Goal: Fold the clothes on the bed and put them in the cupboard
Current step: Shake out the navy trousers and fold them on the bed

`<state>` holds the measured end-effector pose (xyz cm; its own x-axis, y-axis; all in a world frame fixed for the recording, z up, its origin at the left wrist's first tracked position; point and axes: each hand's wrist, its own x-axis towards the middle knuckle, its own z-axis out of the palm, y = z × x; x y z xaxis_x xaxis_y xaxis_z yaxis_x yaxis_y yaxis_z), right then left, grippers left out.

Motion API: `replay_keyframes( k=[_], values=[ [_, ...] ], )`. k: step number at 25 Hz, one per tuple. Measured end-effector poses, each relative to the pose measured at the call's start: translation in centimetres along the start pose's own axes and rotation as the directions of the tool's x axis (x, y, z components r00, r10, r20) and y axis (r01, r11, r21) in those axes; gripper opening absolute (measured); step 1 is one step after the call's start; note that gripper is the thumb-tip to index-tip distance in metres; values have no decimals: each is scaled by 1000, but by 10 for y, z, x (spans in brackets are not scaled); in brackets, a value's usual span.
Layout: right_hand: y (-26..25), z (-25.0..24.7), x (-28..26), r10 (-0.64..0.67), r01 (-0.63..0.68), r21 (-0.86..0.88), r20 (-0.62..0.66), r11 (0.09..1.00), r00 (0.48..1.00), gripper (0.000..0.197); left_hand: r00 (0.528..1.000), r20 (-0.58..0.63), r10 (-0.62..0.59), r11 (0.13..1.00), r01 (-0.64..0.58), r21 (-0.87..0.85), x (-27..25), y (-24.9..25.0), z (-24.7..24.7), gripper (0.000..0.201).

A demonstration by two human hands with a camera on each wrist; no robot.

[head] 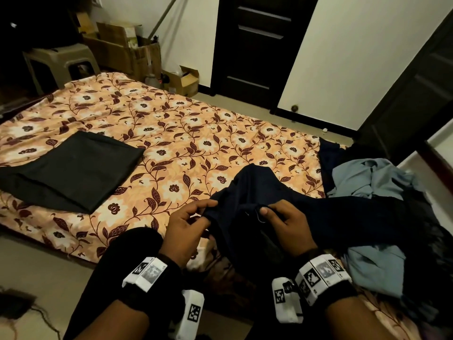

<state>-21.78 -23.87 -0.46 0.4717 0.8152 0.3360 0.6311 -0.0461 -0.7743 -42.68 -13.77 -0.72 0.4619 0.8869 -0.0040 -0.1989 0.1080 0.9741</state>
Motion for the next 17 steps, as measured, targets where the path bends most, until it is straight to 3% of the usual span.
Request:
replay_keyframes(
  k=[4, 7, 8, 11, 12, 15, 17],
  values=[
    [-31, 3, -1, -1, 15, 228, -64, 973, 998, 21, 977, 210, -45, 993, 66, -93, 3, 15, 15, 45],
    [-44, 8, -4, 17, -20, 297, 11, 955, 1000, 15, 960, 277, -52, 988, 90, -127, 8, 14, 22, 46],
    [-47, 8, -5, 38, -62, 306, 85, 950, 996, 6, 962, 271, -33, 993, 63, -104, 8, 13, 24, 44],
    [-45, -1, -8, 68, -147, 227, 324, 963, 944, 35, 958, 279, 74, 997, -66, -39, 11, 10, 26, 33],
    [-45, -7, -8, 68, -147, 189, 370, 971, 926, 37, 951, 291, 108, 994, -108, -16, 13, 9, 23, 29],
    [-49, -23, -6, 51, -163, 241, 413, 957, 909, 34, 918, 356, 175, 967, -228, 112, 22, 9, 12, 19],
    [-54, -31, -4, 61, -185, 297, 383, 937, 922, 39, 863, 470, 187, 936, -301, 180, 26, 16, 12, 11]
  ],
)
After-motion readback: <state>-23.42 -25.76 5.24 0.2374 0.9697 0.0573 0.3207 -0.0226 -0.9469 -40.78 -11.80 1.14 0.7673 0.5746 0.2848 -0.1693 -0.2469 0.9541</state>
